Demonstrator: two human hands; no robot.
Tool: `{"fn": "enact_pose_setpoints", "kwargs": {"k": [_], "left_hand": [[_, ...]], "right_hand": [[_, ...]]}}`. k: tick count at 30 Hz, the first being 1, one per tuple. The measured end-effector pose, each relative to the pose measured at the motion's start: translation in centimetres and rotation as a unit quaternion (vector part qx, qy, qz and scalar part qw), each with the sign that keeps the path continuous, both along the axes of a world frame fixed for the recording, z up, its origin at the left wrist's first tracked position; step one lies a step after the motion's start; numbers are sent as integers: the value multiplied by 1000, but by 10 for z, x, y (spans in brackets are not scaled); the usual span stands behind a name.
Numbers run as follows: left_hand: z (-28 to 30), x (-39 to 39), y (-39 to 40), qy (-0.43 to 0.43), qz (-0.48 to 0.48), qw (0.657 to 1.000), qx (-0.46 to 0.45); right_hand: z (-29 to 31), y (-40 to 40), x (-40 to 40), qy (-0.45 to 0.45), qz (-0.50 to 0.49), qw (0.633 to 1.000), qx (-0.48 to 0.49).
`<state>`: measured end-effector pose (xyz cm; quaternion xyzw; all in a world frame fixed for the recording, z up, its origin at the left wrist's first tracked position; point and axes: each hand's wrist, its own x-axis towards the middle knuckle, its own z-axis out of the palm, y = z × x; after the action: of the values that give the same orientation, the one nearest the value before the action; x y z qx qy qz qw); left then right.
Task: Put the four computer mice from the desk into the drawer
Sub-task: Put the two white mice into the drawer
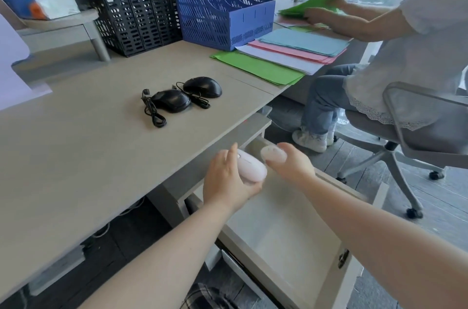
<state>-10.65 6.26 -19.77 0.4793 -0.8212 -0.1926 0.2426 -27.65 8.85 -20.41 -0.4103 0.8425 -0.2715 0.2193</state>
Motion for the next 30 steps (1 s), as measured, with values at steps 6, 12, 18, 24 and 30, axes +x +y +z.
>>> {"fn": "enact_pose_setpoints", "kwargs": {"k": [6, 12, 18, 24, 30], "left_hand": [[-49, -3, 2, -126, -10, 982, 143], [-82, -19, -12, -260, -46, 946, 190], [-97, -28, -26, -292, -19, 939, 183], [-103, -27, -29, -284, -11, 940, 191], [-86, -24, -22, -294, -29, 940, 169]], "right_hand": [[-57, -7, 7, 8, 36, 997, 72], [-102, -20, 13, 21, 68, 991, 110], [-111, -35, 16, 28, 86, 991, 98], [-114, -33, 9, 35, 97, 989, 106], [-96, -23, 8, 58, 71, 995, 48]]}}
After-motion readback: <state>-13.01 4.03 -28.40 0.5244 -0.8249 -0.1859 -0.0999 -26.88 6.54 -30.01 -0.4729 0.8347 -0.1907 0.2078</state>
